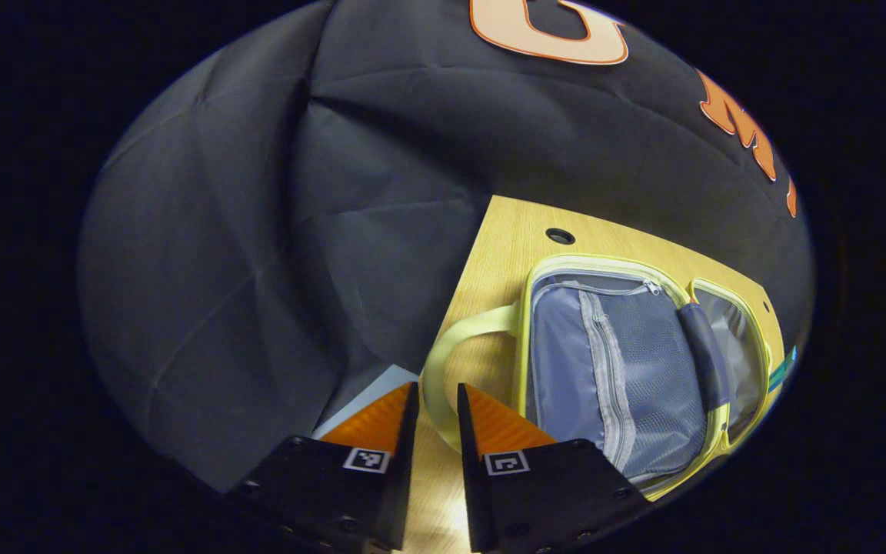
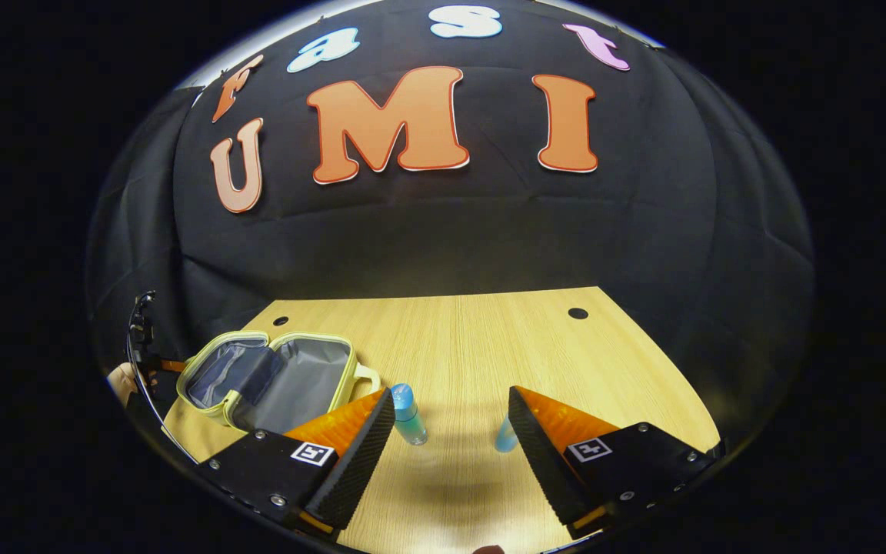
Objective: First open the suitcase, pack the skin care products into it, and then close the suitcase.
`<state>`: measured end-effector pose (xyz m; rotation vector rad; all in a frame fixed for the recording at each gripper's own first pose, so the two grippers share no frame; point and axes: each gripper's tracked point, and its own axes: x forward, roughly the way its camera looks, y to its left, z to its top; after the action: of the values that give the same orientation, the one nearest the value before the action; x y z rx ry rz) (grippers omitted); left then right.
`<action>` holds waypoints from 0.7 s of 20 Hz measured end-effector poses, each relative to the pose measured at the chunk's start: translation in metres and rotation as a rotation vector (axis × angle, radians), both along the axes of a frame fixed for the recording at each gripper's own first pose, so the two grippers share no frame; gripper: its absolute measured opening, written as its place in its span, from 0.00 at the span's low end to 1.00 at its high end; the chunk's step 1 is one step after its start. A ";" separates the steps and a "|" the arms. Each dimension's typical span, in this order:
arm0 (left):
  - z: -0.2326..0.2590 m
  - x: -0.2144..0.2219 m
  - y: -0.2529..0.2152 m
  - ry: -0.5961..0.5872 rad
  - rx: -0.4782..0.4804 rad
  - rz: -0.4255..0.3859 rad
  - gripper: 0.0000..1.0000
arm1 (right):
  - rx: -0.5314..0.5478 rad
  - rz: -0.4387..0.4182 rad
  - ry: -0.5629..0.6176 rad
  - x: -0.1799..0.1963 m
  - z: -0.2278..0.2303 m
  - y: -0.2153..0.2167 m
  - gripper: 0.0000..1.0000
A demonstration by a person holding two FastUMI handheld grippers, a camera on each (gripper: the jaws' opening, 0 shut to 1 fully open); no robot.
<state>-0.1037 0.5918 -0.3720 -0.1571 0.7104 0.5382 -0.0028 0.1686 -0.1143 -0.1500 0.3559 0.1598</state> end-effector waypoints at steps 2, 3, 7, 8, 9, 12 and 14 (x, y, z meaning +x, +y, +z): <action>0.014 -0.001 0.005 0.007 0.051 0.006 0.52 | -0.007 -0.012 -0.011 -0.001 0.001 -0.005 0.94; 0.020 -0.006 0.007 0.018 0.074 0.006 0.74 | -0.009 -0.019 -0.016 -0.001 0.002 -0.007 0.94; 0.071 0.015 -0.023 -0.053 0.154 -0.034 0.91 | -0.018 -0.033 -0.035 0.000 0.005 -0.016 0.95; 0.090 0.020 -0.036 -0.080 0.186 -0.051 0.93 | -0.020 -0.035 -0.039 0.000 0.007 -0.019 0.95; 0.112 0.027 -0.052 -0.117 0.230 -0.064 0.93 | -0.021 -0.033 -0.045 0.001 0.009 -0.021 0.95; 0.189 0.048 -0.113 -0.256 0.346 -0.080 0.94 | -0.038 -0.021 -0.055 0.003 0.012 -0.031 0.95; 0.232 0.058 -0.167 -0.325 0.360 -0.130 0.95 | -0.043 -0.013 -0.058 0.002 0.015 -0.039 0.95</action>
<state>-0.0460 0.4244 -0.1399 0.1355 0.2969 0.4926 -0.0006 0.1293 -0.0996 -0.1944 0.3025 0.1344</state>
